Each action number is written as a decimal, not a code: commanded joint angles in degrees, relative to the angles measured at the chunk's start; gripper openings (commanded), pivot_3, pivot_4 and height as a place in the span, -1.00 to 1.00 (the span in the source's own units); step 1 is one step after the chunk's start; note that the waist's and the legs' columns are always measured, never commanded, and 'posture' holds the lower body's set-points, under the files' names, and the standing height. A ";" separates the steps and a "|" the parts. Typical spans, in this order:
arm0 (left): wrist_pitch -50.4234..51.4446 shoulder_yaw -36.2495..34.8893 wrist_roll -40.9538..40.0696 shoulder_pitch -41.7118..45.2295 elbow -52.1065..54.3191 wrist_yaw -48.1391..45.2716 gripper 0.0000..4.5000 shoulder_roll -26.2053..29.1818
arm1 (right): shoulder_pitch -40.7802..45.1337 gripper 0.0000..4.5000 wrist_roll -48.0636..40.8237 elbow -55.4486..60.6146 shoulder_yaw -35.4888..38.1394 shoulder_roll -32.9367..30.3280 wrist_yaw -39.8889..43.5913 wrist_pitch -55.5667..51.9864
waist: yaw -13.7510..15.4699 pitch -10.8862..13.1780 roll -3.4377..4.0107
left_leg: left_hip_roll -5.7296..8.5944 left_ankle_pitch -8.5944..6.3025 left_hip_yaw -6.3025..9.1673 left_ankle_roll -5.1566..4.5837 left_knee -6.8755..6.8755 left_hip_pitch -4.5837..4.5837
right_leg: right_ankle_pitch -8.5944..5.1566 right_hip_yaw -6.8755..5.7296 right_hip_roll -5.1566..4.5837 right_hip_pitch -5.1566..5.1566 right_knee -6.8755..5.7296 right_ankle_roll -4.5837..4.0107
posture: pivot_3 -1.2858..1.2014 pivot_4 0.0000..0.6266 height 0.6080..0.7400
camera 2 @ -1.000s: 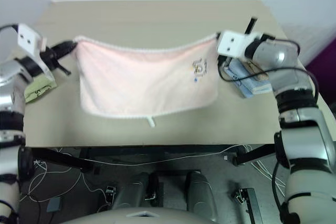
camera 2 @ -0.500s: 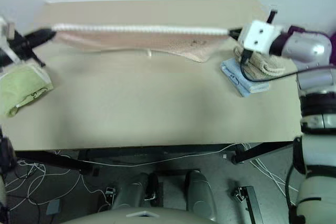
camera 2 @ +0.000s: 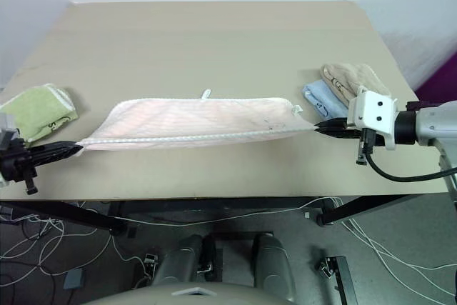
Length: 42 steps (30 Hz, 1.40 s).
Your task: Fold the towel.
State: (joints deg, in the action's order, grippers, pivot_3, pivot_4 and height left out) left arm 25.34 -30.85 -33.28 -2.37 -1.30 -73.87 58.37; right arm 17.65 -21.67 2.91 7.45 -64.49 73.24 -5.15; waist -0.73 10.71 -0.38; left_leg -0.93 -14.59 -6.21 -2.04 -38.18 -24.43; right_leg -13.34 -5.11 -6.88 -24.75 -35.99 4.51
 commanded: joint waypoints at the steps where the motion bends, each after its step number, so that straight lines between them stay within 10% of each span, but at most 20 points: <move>1: 0.59 -1.87 -0.36 -0.32 2.46 1.25 -1.00 0.82 | 1.34 -0.99 0.01 1.49 -0.06 0.60 0.30 -0.49 | -0.01 0.00 0.01 | 0.01 0.00 0.00 0.00 0.01 -0.01 | 0.00 0.01 -0.02 -0.01 0.00 -0.01 | 0.03 -0.52 1.00; 22: -27.39 25.63 28.87 42.05 -41.67 25.73 -1.00 -13.04 | 33.24 -0.99 28.59 -45.55 -15.90 20.89 -21.41 20.96 | -0.10 0.02 -0.05 | 0.08 0.37 -0.31 0.14 -0.02 -0.13 | 0.22 -0.04 0.30 0.11 -0.12 0.15 | 0.03 -0.52 1.00; 37: -37.52 30.04 34.28 49.28 -58.76 25.03 -1.00 -16.11 | 35.42 -0.99 33.20 -55.72 -17.76 22.25 -23.96 27.52 | -0.30 0.02 -0.05 | 0.05 0.38 -0.49 0.13 -0.03 -0.11 | 0.20 -0.02 0.31 0.12 -0.15 0.20 | 0.03 -0.52 1.00; 42: -37.83 28.80 33.87 50.50 -61.35 28.04 -0.39 -16.88 | 36.74 -0.40 33.77 -57.70 -17.04 22.53 -27.63 27.67 | -0.35 0.02 -0.06 | 0.04 0.38 -0.42 0.13 -0.04 -0.09 | 0.20 -0.01 0.32 0.12 -0.17 0.20 | 0.03 -0.52 1.00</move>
State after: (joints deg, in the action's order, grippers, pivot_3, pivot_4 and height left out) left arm -11.73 -0.92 0.68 47.08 -62.34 -46.75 41.33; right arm 52.35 11.84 -54.93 -10.75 -41.46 47.09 21.73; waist -1.08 10.73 -0.43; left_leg -0.89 -14.21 -6.63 -1.91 -38.21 -24.52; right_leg -13.14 -5.11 -6.56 -24.63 -36.16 4.70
